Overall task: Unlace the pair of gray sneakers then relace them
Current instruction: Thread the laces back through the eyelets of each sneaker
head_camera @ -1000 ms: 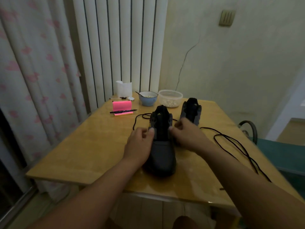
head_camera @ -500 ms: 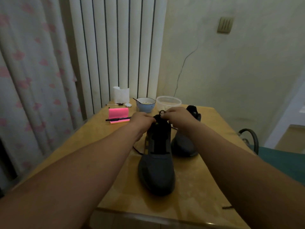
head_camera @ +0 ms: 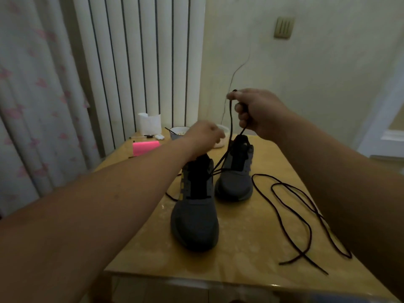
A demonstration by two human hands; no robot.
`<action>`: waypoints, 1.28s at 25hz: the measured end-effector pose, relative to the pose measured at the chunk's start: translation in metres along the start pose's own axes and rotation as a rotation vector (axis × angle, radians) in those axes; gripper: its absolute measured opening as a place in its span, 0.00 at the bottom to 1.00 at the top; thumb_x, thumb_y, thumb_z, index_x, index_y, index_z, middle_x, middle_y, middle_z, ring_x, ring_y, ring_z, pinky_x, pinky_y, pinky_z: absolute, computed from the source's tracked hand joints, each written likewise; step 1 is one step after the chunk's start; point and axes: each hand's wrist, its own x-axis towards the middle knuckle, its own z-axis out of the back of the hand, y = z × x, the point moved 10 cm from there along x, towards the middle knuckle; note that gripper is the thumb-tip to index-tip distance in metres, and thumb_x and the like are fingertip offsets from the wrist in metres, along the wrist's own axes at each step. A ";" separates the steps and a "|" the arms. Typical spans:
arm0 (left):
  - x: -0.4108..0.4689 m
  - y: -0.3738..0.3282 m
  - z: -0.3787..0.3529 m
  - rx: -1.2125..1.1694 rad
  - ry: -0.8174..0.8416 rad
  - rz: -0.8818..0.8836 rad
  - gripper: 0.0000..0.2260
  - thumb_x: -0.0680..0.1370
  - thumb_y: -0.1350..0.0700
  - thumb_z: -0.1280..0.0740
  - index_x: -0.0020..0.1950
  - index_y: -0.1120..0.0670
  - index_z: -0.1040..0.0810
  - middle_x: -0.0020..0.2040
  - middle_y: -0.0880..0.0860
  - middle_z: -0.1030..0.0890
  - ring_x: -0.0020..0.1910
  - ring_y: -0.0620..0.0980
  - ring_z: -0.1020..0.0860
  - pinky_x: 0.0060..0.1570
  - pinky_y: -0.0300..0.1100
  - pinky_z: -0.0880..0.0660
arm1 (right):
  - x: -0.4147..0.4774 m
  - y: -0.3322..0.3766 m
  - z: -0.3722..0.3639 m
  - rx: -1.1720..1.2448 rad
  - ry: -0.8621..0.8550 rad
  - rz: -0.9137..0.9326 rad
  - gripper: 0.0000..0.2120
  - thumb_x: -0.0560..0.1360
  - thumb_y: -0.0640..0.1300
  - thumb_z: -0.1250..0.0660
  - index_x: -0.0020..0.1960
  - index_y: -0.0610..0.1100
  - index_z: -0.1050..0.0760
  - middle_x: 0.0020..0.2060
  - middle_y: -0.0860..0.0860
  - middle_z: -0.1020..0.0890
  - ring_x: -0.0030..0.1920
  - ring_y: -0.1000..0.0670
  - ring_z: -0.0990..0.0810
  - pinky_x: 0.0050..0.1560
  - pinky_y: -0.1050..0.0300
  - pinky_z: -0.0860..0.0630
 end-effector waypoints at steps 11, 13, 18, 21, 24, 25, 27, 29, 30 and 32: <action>-0.034 -0.076 0.101 -1.089 -0.201 -0.043 0.10 0.85 0.58 0.41 0.45 0.55 0.26 0.31 0.50 0.31 0.28 0.48 0.29 0.41 0.44 0.24 | -0.040 -0.005 -0.012 -0.346 0.117 0.108 0.14 0.86 0.48 0.38 0.54 0.40 0.18 0.32 0.50 0.28 0.30 0.53 0.33 0.31 0.58 0.34; -0.045 -0.054 0.122 -1.045 -0.316 -0.005 0.10 0.85 0.60 0.42 0.45 0.55 0.26 0.30 0.48 0.34 0.25 0.46 0.36 0.35 0.42 0.29 | -0.052 -0.027 -0.006 -0.415 0.133 0.105 0.13 0.85 0.48 0.37 0.52 0.42 0.17 0.32 0.50 0.27 0.30 0.53 0.32 0.30 0.59 0.34; -0.086 0.039 0.123 -0.965 -0.467 0.183 0.07 0.86 0.59 0.42 0.54 0.56 0.25 0.25 0.46 0.34 0.23 0.44 0.39 0.31 0.38 0.34 | -0.101 -0.118 0.014 -0.583 0.251 -0.029 0.12 0.83 0.51 0.33 0.49 0.44 0.17 0.36 0.47 0.23 0.35 0.49 0.27 0.37 0.54 0.28; -0.104 0.070 0.144 -0.922 -0.558 0.214 0.10 0.85 0.61 0.44 0.61 0.54 0.25 0.23 0.46 0.35 0.21 0.44 0.40 0.21 0.36 0.41 | -0.119 -0.144 0.026 -0.404 0.226 -0.058 0.14 0.79 0.52 0.27 0.49 0.40 0.18 0.40 0.42 0.20 0.42 0.45 0.22 0.49 0.47 0.23; -0.120 0.079 0.177 -0.772 -0.656 0.212 0.17 0.86 0.62 0.51 0.68 0.56 0.26 0.22 0.46 0.33 0.24 0.43 0.40 0.21 0.34 0.43 | -0.114 -0.124 0.027 -0.275 0.096 0.043 0.13 0.78 0.50 0.27 0.51 0.39 0.18 0.39 0.43 0.18 0.44 0.42 0.20 0.50 0.47 0.23; -0.124 0.082 0.183 -0.748 -0.686 0.213 0.17 0.86 0.62 0.51 0.67 0.57 0.26 0.23 0.46 0.31 0.24 0.43 0.40 0.21 0.34 0.43 | -0.114 -0.119 0.021 -0.172 0.112 0.035 0.15 0.77 0.51 0.28 0.51 0.37 0.19 0.34 0.44 0.22 0.38 0.43 0.23 0.45 0.49 0.25; -0.127 0.092 0.188 -0.750 -0.739 0.230 0.16 0.85 0.63 0.48 0.67 0.58 0.24 0.32 0.49 0.26 0.22 0.43 0.38 0.21 0.34 0.41 | -0.119 -0.113 -0.001 0.036 0.259 -0.031 0.16 0.79 0.52 0.31 0.51 0.37 0.22 0.29 0.49 0.34 0.30 0.49 0.34 0.37 0.53 0.32; -0.125 0.101 0.184 -0.730 -0.725 0.248 0.13 0.84 0.62 0.46 0.63 0.57 0.24 0.38 0.51 0.25 0.22 0.42 0.38 0.20 0.35 0.42 | -0.129 -0.104 -0.025 0.183 0.410 -0.086 0.14 0.82 0.52 0.36 0.51 0.40 0.22 0.28 0.51 0.39 0.27 0.52 0.39 0.34 0.55 0.36; -0.122 0.104 0.181 -0.708 -0.709 0.254 0.12 0.84 0.61 0.46 0.61 0.56 0.24 0.38 0.50 0.26 0.22 0.43 0.39 0.19 0.35 0.42 | -0.130 -0.100 -0.033 0.236 0.454 -0.102 0.15 0.83 0.52 0.37 0.51 0.41 0.21 0.28 0.51 0.40 0.27 0.52 0.40 0.33 0.55 0.37; -0.120 0.104 0.173 -0.664 -0.668 0.252 0.09 0.84 0.60 0.43 0.55 0.54 0.24 0.36 0.49 0.29 0.23 0.44 0.39 0.19 0.35 0.43 | -0.123 -0.100 -0.042 0.231 0.482 -0.141 0.18 0.85 0.53 0.39 0.56 0.40 0.20 0.29 0.51 0.40 0.28 0.52 0.40 0.32 0.56 0.38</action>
